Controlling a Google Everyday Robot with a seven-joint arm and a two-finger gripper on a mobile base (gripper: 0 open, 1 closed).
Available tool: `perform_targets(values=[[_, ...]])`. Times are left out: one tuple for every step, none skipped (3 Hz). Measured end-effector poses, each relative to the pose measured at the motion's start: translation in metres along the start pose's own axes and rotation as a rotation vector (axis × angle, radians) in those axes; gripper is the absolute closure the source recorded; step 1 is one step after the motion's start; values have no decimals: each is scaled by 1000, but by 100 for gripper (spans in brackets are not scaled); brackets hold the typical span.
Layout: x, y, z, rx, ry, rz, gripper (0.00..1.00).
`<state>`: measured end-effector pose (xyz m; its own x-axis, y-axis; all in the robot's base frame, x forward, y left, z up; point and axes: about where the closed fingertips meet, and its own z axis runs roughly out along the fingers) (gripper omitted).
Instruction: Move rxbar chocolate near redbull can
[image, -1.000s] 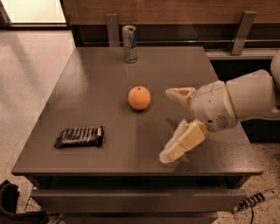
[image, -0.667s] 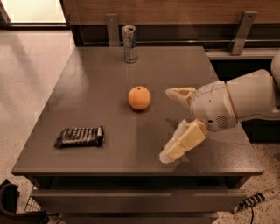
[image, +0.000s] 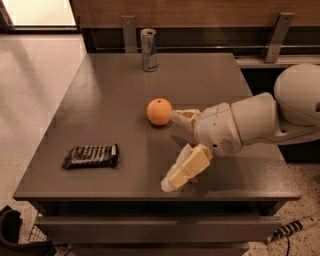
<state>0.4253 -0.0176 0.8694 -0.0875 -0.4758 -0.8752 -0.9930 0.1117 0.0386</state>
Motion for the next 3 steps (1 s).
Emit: perform_targets(values=[[-6, 0, 28, -38, -32, -8, 0], [-13, -1, 55, -67, -52, -16, 0], [-15, -2, 81, -82, -63, -13, 0]])
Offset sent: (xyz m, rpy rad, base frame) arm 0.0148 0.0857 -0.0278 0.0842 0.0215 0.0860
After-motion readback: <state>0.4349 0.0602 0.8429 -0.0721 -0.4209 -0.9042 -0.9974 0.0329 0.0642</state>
